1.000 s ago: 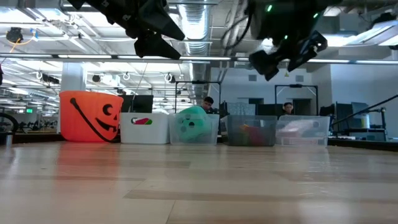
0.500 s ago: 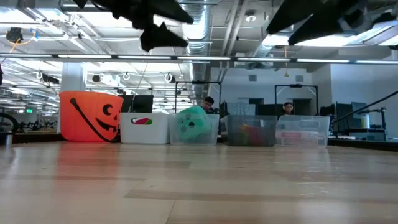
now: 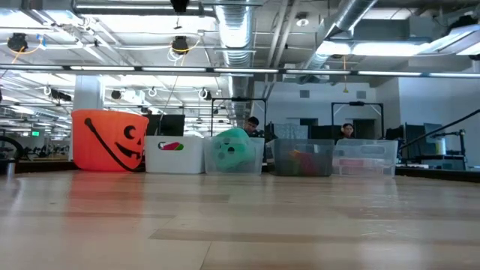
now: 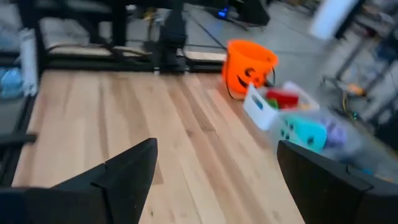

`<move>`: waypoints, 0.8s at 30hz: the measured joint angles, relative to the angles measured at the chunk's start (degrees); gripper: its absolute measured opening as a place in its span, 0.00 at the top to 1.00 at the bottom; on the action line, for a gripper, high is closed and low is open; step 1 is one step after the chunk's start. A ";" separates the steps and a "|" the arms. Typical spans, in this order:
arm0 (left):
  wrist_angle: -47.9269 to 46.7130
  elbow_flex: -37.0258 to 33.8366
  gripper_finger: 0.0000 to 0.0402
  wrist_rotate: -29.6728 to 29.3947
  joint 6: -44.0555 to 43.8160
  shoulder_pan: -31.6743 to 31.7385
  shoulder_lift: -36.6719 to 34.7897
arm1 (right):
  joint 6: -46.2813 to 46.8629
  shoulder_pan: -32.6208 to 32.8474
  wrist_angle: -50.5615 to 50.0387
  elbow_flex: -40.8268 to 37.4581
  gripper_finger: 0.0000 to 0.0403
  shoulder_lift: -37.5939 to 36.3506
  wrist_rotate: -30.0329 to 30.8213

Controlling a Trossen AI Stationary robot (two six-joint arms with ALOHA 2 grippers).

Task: Pick & Place Toys
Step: Return to Home Position

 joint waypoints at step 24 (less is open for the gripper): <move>-9.85 -20.24 0.23 -25.51 -2.68 -5.62 -37.44 | 13.16 -1.38 0.11 -43.19 0.19 -40.91 -0.59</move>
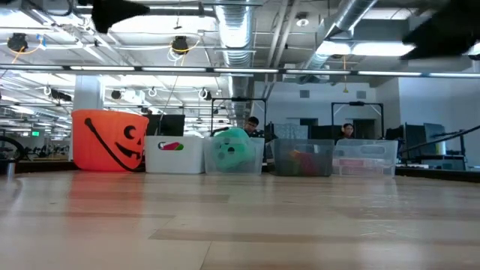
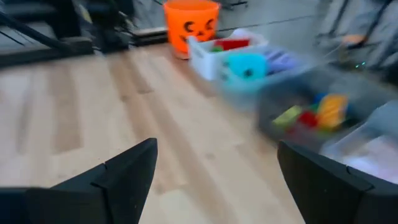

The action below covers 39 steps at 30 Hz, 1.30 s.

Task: Pick & Place Toys
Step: Return to Home Position

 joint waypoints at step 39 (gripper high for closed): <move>18.72 -26.68 0.23 5.51 -10.89 1.60 -7.36 | -38.28 -50.64 86.64 -33.90 0.19 -1.85 -65.26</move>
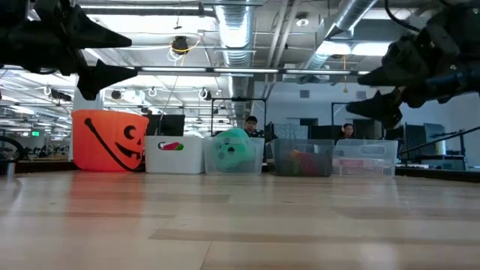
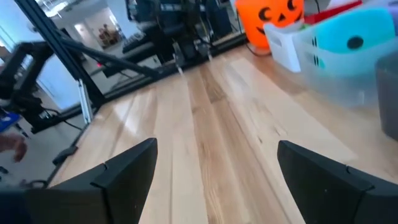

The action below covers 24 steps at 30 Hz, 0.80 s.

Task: Pick & Place Toys
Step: Return to Home Position

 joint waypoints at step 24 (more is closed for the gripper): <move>0.02 -0.02 0.23 -0.08 0.09 -0.02 0.00 | 18.95 -0.09 0.63 1.22 0.19 11.85 0.45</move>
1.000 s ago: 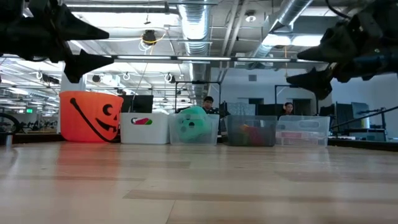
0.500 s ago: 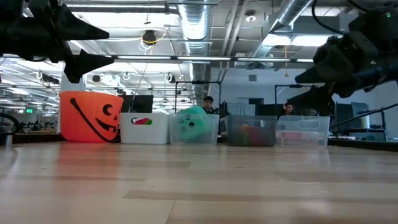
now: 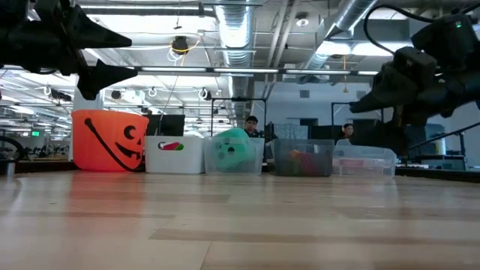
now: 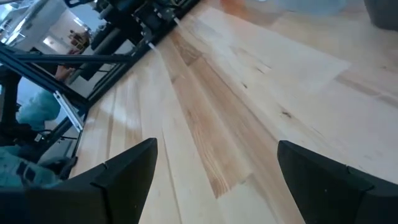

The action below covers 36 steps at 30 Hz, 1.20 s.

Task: Pick & Place Toys
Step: Return to Home Position

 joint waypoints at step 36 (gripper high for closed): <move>0.00 -0.02 0.23 0.00 0.00 0.00 0.00 | -0.04 0.07 -0.19 0.13 0.19 12.50 -0.27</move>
